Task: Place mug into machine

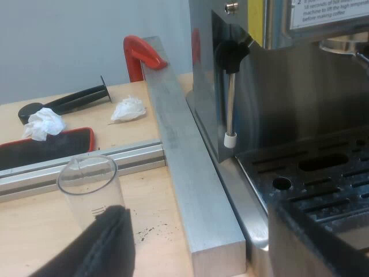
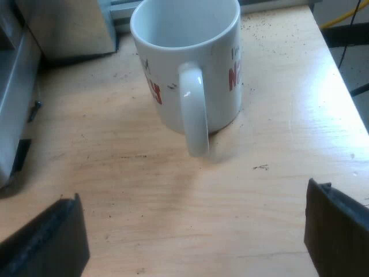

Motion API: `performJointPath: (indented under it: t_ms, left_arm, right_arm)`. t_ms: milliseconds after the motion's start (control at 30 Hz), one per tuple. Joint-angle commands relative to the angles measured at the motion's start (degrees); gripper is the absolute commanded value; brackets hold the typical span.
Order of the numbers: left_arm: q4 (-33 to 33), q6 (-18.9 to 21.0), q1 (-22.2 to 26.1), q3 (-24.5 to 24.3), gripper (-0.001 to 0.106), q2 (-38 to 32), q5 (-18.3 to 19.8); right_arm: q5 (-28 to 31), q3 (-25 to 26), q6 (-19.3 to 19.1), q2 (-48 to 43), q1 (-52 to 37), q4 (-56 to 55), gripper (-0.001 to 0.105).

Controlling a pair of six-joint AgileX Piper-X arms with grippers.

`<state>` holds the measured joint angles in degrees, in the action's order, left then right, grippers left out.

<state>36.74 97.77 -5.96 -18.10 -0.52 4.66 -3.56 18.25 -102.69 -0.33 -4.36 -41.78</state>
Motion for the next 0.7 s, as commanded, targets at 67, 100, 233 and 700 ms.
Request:
performJointPath:
  t_ms: [67, 100, 233, 700]
  left_arm:
    - [-0.6, -0.03, 0.18, -0.06, 0.054, -8.09, 0.39]
    - [-0.6, -0.03, 0.18, -0.06, 0.054, -8.09, 0.39]
    - [-0.6, -0.03, 0.18, -0.06, 0.054, -8.09, 0.39]
    - [2.55, 0.11, 0.18, -2.46, 0.082, -4.86, 9.1]
  right_arm:
    - [-0.19, 0.2, 0.03, -2.56, 0.04, 0.5, 0.078]
    - [-0.19, 0.2, 0.03, -2.56, 0.04, 0.5, 0.078]
    - [-0.19, 0.2, 0.03, -2.56, 0.04, 0.5, 0.078]
    - [-0.19, 4.98, 2.23, -0.61, 0.04, -1.99, 0.078]
